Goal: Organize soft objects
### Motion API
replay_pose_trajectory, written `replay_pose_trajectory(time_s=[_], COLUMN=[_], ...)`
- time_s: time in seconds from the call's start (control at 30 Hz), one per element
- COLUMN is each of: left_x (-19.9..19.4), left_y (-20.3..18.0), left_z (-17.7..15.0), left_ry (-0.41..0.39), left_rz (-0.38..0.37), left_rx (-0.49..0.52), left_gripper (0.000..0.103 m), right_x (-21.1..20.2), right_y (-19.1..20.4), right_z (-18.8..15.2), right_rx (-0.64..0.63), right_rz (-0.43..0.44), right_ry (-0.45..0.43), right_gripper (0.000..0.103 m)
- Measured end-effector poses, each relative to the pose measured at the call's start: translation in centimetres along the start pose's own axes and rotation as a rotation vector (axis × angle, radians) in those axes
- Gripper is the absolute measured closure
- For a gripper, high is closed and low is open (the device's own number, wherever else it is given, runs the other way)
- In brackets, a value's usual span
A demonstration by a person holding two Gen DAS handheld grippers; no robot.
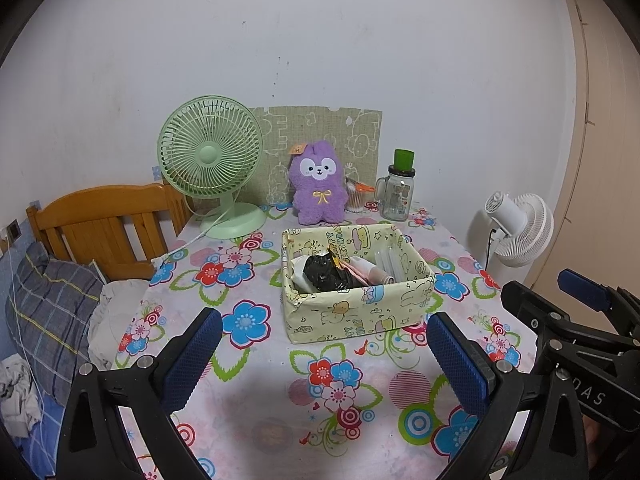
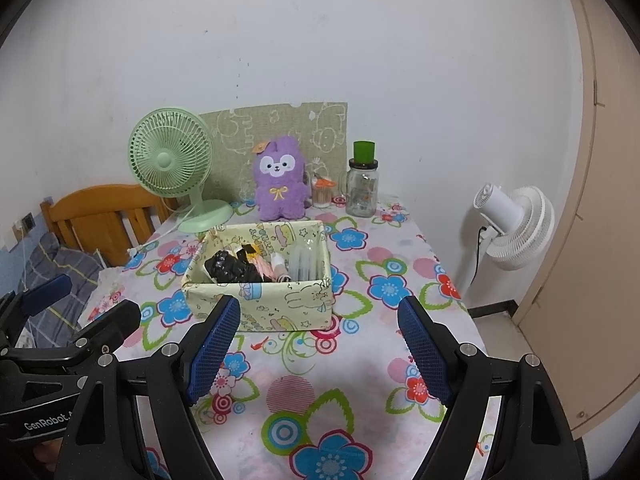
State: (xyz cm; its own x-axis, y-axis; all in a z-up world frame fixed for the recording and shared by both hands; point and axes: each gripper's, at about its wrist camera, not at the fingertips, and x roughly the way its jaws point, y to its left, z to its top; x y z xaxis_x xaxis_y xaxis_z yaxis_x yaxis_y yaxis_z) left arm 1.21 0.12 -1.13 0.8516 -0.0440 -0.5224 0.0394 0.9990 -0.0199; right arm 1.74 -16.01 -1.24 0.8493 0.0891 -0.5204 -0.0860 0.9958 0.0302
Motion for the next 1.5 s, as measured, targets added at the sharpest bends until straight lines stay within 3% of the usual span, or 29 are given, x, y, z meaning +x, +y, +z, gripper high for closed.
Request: replay_pose_trajectory(time_s=[1.5], left_x=[0.45], left_y=[0.08], left_z=[-0.17], left_ry=[0.007], left_rz=[-0.005], left_rx=[-0.009], left_gripper=[0.0], right_x=[0.47], right_y=[0.13], right_z=[0.11], right_rx=[-0.002], right_rz=[0.003], right_ry=[0.006], right_gripper=[0.02])
